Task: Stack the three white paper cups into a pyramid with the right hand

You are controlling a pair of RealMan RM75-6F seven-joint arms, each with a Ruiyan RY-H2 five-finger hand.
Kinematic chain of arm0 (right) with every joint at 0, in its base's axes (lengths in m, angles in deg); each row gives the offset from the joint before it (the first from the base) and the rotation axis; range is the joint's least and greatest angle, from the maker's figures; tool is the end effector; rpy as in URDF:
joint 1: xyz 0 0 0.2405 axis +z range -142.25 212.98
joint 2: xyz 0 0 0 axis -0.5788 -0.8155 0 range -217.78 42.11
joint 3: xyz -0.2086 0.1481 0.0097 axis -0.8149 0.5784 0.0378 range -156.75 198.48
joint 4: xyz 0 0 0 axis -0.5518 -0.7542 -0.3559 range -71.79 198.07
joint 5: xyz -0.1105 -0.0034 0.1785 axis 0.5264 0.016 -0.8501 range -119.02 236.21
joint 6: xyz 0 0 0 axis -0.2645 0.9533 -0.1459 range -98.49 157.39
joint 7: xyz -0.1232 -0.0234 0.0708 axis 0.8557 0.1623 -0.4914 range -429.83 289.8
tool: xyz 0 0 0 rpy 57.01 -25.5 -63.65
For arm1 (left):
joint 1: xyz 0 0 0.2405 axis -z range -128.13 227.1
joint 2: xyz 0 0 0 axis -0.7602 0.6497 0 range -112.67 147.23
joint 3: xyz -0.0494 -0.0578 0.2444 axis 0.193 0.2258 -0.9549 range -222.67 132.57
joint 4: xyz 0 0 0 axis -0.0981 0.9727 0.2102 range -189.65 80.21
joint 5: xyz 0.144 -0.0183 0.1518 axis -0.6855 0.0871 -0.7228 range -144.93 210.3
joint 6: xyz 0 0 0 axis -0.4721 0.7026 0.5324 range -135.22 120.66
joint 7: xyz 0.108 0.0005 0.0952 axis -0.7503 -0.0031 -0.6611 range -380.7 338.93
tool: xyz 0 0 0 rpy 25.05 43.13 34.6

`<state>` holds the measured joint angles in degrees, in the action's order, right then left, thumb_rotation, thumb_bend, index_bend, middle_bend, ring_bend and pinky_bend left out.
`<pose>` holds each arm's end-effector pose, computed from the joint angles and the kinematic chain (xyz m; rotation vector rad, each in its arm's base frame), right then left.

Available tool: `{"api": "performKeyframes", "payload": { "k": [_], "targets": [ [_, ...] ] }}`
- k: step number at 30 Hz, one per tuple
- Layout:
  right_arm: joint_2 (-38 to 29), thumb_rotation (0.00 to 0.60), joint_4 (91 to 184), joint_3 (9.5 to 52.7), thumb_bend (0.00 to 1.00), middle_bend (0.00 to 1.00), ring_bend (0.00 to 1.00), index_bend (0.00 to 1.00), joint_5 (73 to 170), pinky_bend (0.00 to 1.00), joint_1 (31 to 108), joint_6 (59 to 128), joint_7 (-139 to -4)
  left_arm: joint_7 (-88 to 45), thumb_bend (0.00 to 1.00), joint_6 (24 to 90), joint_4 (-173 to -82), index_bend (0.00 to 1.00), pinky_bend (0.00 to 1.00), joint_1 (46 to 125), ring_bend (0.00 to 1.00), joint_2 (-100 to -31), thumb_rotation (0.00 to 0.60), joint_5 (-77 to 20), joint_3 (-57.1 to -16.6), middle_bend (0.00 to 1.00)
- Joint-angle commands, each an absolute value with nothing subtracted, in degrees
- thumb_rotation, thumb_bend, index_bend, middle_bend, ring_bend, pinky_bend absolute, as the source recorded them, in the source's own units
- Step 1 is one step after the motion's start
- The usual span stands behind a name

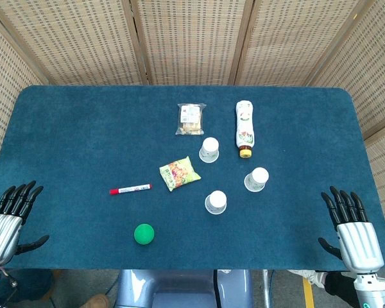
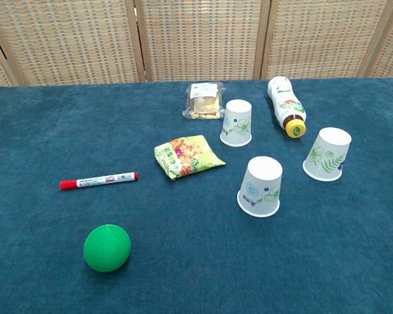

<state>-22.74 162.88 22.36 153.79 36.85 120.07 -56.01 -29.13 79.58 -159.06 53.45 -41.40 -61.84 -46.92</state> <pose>-0.2686 -0.1556 0.1473 1.4631 -0.7369 0.9261 -0.2637 0.1550 0.1579 -1.5380 -0.8604 -0.9257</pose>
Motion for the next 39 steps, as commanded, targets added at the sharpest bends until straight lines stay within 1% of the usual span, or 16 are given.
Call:
{"api": "performKeyframes", "payload": {
  "k": [1, 8, 13, 17, 18, 21, 22, 25, 27, 29, 33, 35, 39],
  "targets": [
    [-22.79, 0.6, 162.68, 22.25, 0.0, 0.0, 0.0, 0.0, 154.04, 0.0, 36.95, 119.95, -56.43, -29.06, 0.0, 79.5, -159.05, 0.0, 0.0, 53.46, 0.0, -41.36, 0.6, -61.77, -46.92, 0.0],
    [-23.32, 0.6, 162.12, 21.98, 0.0, 0.0, 0.0, 0.01, 156.39, 0.0, 38.69, 118.55, -60.69, -28.71, 0.0, 79.67, -159.0, 0.0, 0.0, 53.33, 0.0, -41.32, 0.6, -61.41, -46.73, 0.0],
    [-27.05, 0.6, 165.79, 23.2, 0.0, 0.0, 0.0, 0.04, 159.62, 0.0, 47.86, 106.9, -63.74, -30.19, 0.0, 77.8, -159.41, 0.0, 0.0, 54.28, 0.0, -41.92, 0.6, -59.23, -45.78, 0.0],
    [-27.67, 0.6, 168.12, 25.15, 0.0, 0.0, 0.0, 0.06, 158.94, 0.0, 55.22, 97.07, -64.5, -31.56, 0.0, 76.43, -159.7, 0.0, 0.0, 54.91, 0.0, -42.43, 0.6, -57.21, -45.09, 0.0],
    [-27.21, 0.6, 168.35, 26.01, 0.0, 0.0, 0.0, 0.06, 158.12, 0.0, 57.52, 94.07, -64.52, -31.97, 0.0, 75.99, -159.76, 0.0, 0.0, 55.15, 0.0, -42.6, 0.6, -56.52, -44.82, 0.0],
    [-25.73, 0.6, 167.88, 27.49, 0.0, 0.03, 0.0, 0.06, 156.22, 0.02, 61.06, 89.69, -64.86, -32.76, 0.0, 75.31, -159.86, 0.0, 0.0, 55.5, 0.0, -42.89, 0.6, -55.41, -44.44, 0.0],
    [-24.91, 0.6, 167.47, 28.1, 0.02, 0.03, 0.0, 0.06, 155.25, 0.04, 62.53, 87.87, -65.01, -33.04, 0.0, 75.01, -159.83, 0.0, 0.0, 55.66, 0.0, -43.04, 0.6, -54.93, -44.28, 0.0],
    [-21.94, 0.6, 165.79, 29.97, 0.13, 0.06, 0.0, 0.07, 151.51, 0.08, 66.69, 82.75, -64.57, -33.84, 0.0, 74.14, -159.81, 0.0, 0.0, 56.12, 0.0, -43.4, 0.6, -53.34, -43.77, 0.0],
    [-19.25, 0.6, 163.92, 30.92, 0.17, 0.08, 0.01, 0.1, 149.09, 0.12, 69.29, 79.62, -63.87, -34.28, 0.0, 73.54, -159.69, 0.0, 0.0, 56.43, 0.0, -43.67, 0.6, -52.11, -43.38, 0.0],
    [-17.52, 0.6, 162.85, 31.21, 0.19, 0.11, 0.04, 0.13, 147.43, 0.16, 70.72, 78.04, -62.92, -34.73, 0.0, 73.11, -159.67, 0.0, 0.0, 56.67, 0.0, -43.85, 0.6, -51.29, -43.15, 0.0],
    [-13.68, 0.6, 160.59, 31.33, 0.22, 0.15, 0.09, 0.15, 144.16, 0.21, 73.15, 75.68, -60.32, -35.56, 0.0, 72.18, -159.56, 0.0, 0.0, 57.2, 0.0, -44.25, 0.6, -50.04, -42.89, 0.0],
    [-11.7, 0.6, 159.32, 31.11, 0.22, 0.17, 0.12, 0.17, 142.98, 0.24, 74.16, 75.06, -58.42, -35.85, 0.0, 71.84, -159.58, 0.0, 0.0, 57.4, 0.0, -44.34, 0.6, -49.61, -42.85, 0.0],
    [-8.22, 0.6, 156.24, 31.09, 0.23, 0.2, 0.14, 0.21, 140.55, 0.27, 75.53, 74.82, -55.08, -35.82, 0.0, 71.92, -159.71, 0.0, 0.0, 57.49, 0.0, -44.28, 0.6, -49.49, -42.83, 0.0]
  ]
}}
